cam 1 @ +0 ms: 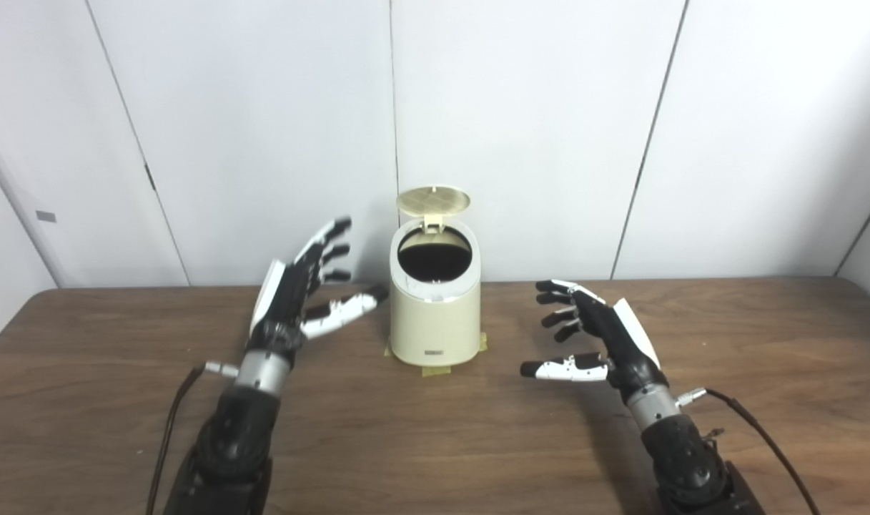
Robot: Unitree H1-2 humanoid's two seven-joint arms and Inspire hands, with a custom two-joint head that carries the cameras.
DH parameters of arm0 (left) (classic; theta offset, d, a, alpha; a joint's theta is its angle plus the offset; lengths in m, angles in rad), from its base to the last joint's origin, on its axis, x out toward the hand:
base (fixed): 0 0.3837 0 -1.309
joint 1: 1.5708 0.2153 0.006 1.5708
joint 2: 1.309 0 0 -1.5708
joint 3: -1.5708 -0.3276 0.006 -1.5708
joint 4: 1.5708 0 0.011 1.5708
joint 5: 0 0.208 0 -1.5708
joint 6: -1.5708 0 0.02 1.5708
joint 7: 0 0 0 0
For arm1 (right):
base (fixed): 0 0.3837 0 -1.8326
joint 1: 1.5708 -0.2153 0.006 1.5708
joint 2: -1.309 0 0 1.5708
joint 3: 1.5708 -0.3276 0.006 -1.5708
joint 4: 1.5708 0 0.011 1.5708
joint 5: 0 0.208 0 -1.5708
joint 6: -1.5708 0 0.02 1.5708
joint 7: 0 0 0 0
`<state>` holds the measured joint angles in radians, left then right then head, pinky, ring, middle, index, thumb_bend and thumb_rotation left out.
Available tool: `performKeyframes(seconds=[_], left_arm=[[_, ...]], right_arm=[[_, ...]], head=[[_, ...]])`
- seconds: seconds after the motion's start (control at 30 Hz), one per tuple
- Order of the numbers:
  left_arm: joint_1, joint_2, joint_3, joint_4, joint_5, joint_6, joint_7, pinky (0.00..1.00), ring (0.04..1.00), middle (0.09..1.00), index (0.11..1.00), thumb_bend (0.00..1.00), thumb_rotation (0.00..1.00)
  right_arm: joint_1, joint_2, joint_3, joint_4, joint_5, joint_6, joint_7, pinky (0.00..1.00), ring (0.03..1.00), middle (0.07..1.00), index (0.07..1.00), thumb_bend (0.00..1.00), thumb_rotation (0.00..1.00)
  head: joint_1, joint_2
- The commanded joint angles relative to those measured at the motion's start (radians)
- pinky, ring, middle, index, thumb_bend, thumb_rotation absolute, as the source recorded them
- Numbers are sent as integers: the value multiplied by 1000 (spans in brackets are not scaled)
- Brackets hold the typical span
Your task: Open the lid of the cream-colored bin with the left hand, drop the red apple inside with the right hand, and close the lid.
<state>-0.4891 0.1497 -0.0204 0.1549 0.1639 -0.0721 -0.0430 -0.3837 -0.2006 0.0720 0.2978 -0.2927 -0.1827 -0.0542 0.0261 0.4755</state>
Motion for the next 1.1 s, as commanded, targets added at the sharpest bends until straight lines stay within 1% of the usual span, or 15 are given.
performKeyframes(seconds=[0.0,0.1,0.17,0.27,0.33,0.4,0.47,0.57,0.67,0.73,0.77,0.83,0.9,1.07], left_arm=[[-92,26,2,-15,21,-21,11,763,924,985,978,860,342],[-159,35,-5,-4,52,5,16,746,924,976,971,896,350],[-212,47,-15,7,63,23,1,748,926,976,971,907,346],[-264,62,-31,21,80,38,-17,777,936,990,977,920,353],[-304,81,-54,33,104,43,-35,815,951,998,982,951,364],[-337,98,-78,47,133,45,-48,842,964,999,974,960,374],[-363,111,-101,59,165,54,-60,812,962,991,942,973,364],[-402,137,-148,80,228,63,-90,773,929,951,903,977,394],[-424,166,-201,97,300,59,-112,809,940,933,911,983,427],[-428,182,-231,103,341,45,-118,853,967,937,925,989,443],[-428,190,-244,104,358,37,-124,893,984,950,941,995,451],[-429,201,-262,107,382,20,-128,934,997,963,956,1000,455],[-429,208,-275,108,399,7,-129,941,1000,965,954,1000,455],[-425,218,-304,100,463,0,-133,996,1000,935,923,1000,482]], right_arm=[[-34,-3,-5,-12,6,-51,-15,505,635,760,791,900,186],[-32,0,-6,-9,6,-68,-17,497,633,760,789,889,175],[-30,3,-7,-6,11,-76,-16,493,631,761,790,884,171],[-25,7,-9,-14,17,-69,-10,481,623,761,788,882,161],[-21,8,-10,-22,16,-59,-7,477,617,759,786,880,157],[-19,8,-9,-30,15,-53,-4,474,609,755,783,879,152],[-18,7,-9,-35,12,-48,-3,467,601,751,781,881,159],[-15,6,-7,-44,9,-35,2,470,602,752,781,876,178],[-11,11,-8,-62,9,-20,4,468,598,749,778,881,174],[-8,13,-10,-73,11,-11,8,464,596,749,778,880,169],[-7,13,-10,-75,11,-7,9,466,597,752,781,880,169],[-7,13,-11,-76,7,-4,7,467,598,756,785,876,172],[-5,12,-11,-79,2,-5,3,465,593,752,782,877,170],[-4,11,-10,-78,3,-3,5,462,593,758,783,877,188]], head=[[0,1],[0,0],[-2,-1],[-4,-2],[-4,-2],[-6,-2],[-6,-2],[-6,-2],[-13,0],[-16,1],[-18,2],[-18,2],[-17,4],[-18,7]])
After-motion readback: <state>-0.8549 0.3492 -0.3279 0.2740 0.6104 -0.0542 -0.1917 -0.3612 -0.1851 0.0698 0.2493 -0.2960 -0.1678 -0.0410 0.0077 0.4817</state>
